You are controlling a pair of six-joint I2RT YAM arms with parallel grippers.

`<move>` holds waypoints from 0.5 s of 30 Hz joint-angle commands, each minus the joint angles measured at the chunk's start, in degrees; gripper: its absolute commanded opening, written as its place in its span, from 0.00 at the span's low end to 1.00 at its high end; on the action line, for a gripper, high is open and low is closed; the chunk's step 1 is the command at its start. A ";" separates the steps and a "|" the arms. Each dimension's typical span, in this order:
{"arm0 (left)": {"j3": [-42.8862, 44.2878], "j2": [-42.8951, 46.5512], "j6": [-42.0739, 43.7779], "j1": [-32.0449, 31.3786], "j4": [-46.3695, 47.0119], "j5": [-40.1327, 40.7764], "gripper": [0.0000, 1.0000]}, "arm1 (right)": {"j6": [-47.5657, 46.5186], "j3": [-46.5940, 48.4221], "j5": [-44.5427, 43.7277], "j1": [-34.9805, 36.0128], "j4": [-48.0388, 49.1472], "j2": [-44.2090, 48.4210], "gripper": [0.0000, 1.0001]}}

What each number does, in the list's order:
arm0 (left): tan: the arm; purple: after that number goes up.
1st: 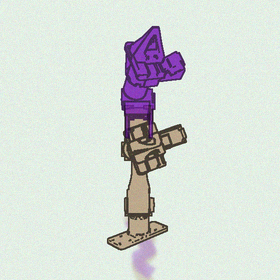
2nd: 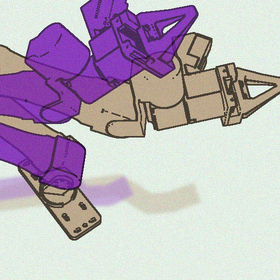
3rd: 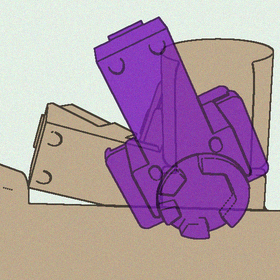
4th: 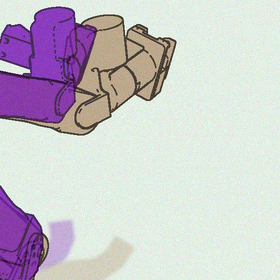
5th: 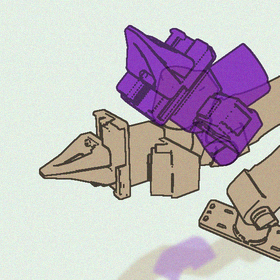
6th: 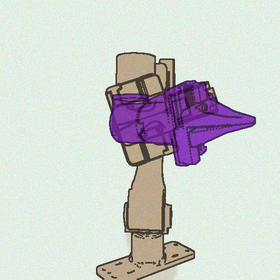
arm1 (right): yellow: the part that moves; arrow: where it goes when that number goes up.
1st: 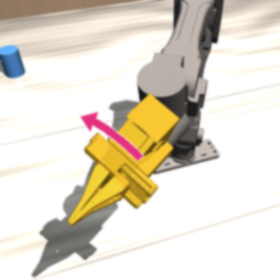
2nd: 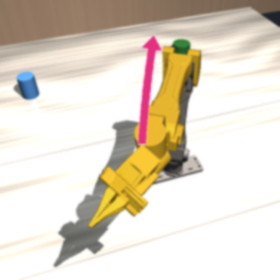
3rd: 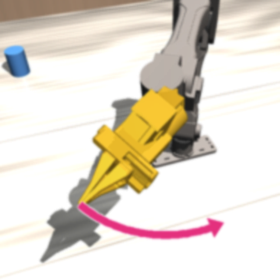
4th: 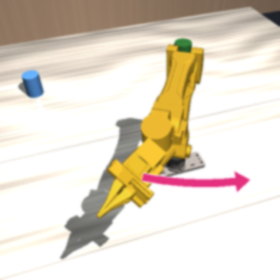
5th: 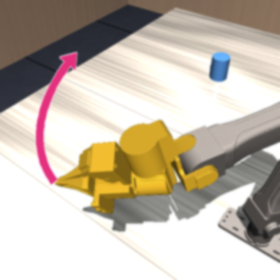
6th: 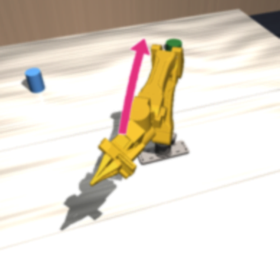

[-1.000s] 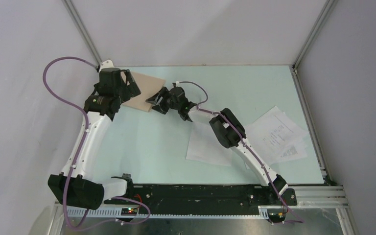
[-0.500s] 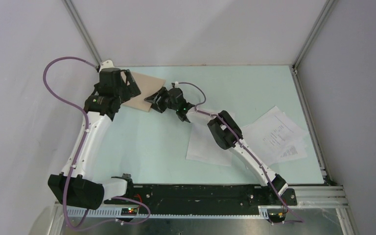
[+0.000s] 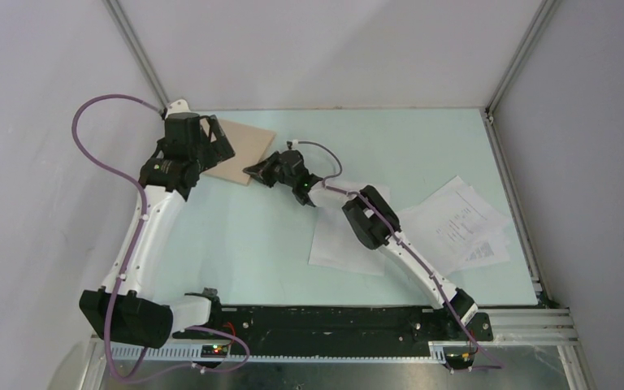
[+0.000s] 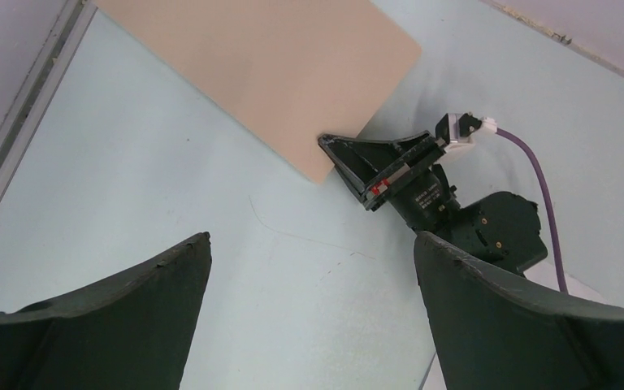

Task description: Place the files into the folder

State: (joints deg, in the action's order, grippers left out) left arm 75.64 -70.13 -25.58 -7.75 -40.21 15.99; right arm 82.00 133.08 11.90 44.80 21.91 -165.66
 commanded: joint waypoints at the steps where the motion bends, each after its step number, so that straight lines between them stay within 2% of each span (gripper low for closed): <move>1: -0.95 2.37 -1.97 -0.17 0.56 -1.80 1.00 | -5.67 -11.41 -2.08 -1.59 6.43 9.18 0.00; 3: -1.38 2.60 -3.25 -0.18 0.61 -2.45 1.00 | -10.91 -24.43 -3.95 -1.98 8.49 16.89 0.00; 5: -1.74 2.63 -5.07 -0.19 0.61 -2.63 1.00 | -16.85 -33.71 -5.94 -2.36 10.19 27.65 0.00; 9: -1.05 2.16 -10.26 -0.19 0.65 -2.39 1.00 | -29.62 -50.46 -10.44 -2.40 12.19 42.42 0.00; 12: 0.40 0.78 -14.19 -0.19 0.57 -2.78 1.00 | -42.71 -57.37 -14.25 -0.13 10.74 49.96 0.00; 15: 3.00 -0.64 -18.82 -0.11 0.48 -3.01 1.00 | -53.87 -62.51 -21.90 4.49 8.80 56.84 0.00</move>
State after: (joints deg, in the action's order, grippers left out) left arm 74.43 -69.63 -36.49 -7.75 -40.51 13.98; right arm 48.69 75.13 0.56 43.59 29.06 -117.36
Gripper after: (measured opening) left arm 0.996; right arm 0.010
